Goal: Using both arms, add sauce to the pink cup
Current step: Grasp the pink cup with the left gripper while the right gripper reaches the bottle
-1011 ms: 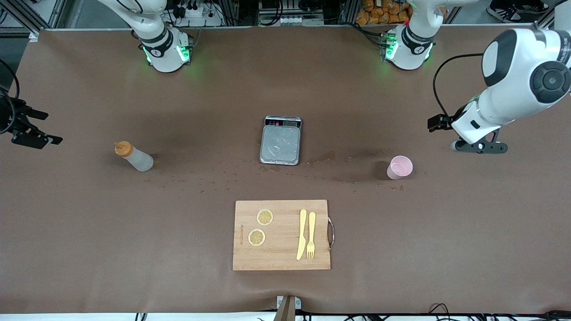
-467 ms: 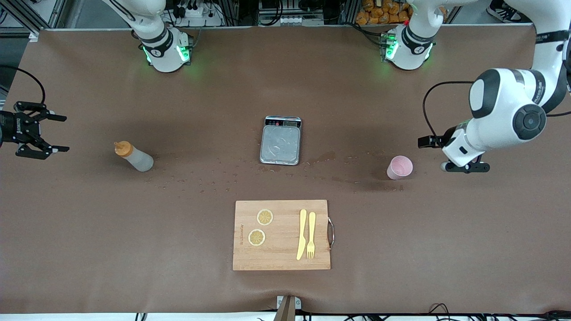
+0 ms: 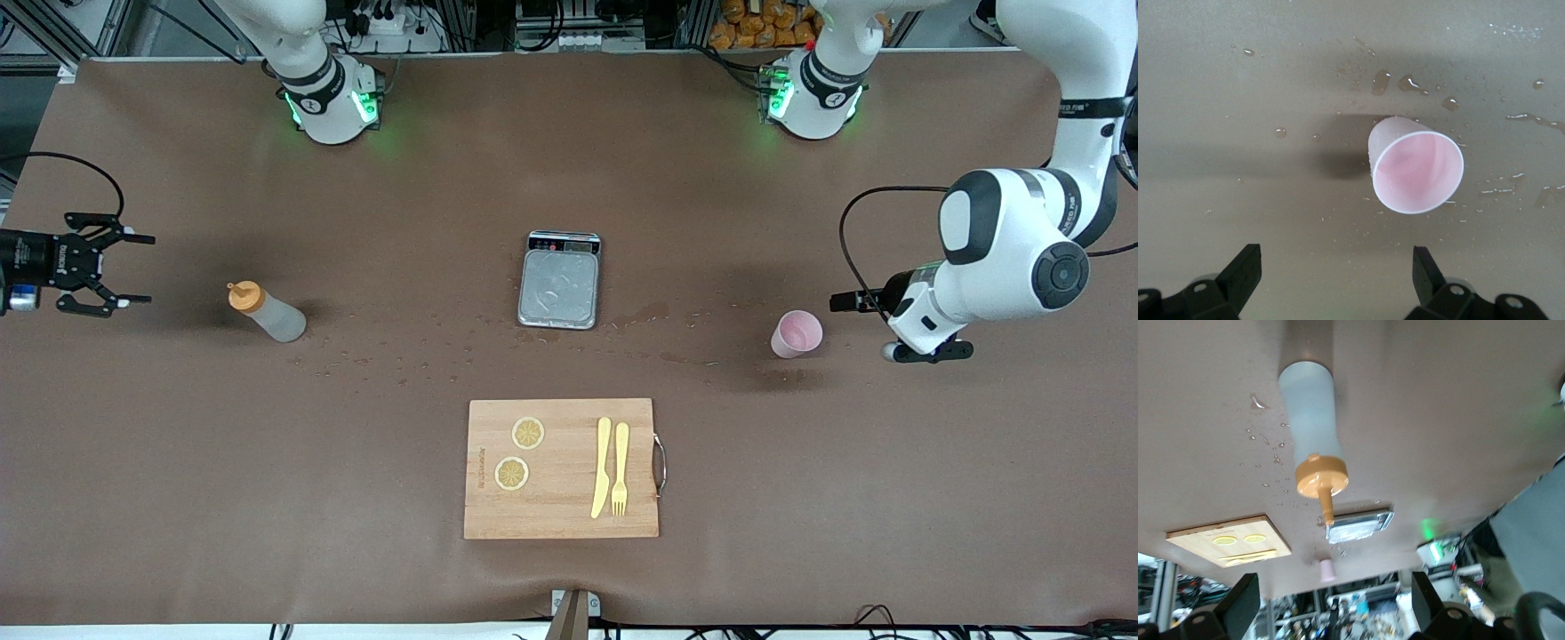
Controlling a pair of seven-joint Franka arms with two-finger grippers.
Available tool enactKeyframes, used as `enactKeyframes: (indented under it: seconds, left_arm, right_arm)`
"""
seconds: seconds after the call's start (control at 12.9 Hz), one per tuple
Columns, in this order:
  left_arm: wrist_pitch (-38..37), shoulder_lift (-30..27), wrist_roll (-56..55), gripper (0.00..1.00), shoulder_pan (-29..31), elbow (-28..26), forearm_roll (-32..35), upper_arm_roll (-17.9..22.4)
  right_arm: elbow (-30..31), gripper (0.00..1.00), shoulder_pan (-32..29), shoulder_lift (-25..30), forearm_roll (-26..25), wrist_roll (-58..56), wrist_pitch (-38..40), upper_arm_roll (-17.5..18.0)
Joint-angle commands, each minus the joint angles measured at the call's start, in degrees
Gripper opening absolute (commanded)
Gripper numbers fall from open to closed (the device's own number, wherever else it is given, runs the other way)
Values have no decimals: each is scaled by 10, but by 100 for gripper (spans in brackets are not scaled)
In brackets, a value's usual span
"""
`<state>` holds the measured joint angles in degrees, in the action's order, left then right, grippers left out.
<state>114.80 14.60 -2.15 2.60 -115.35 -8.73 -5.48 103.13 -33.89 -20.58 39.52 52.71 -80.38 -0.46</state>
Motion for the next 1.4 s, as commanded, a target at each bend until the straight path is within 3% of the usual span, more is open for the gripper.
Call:
enactKeyframes:
  seconds: [0.0, 0.23, 0.62, 0.78, 1.32]
  left_arm:
    - [17, 24, 0, 100, 10, 12, -14, -2]
    - [43, 44, -19, 100, 4, 11, -22, -3]
    - [81, 64, -40, 100, -20, 10, -37, -3]
    - [97, 74, -51, 100, -31, 13, -37, -3]
    - [118, 95, -54, 100, -37, 8, -29, -2]
  right_arm:
    - [26, 100, -35, -28, 49, -9, -1, 10]
    - [55, 100, -52, -59, 64, -77, -10, 10]
    - [54, 100, -51, -129, 65, -181, -44, 10]
    - [54, 100, -52, -155, 87, -205, -58, 10]
    - [56, 100, -39, -186, 124, -241, -100, 11]
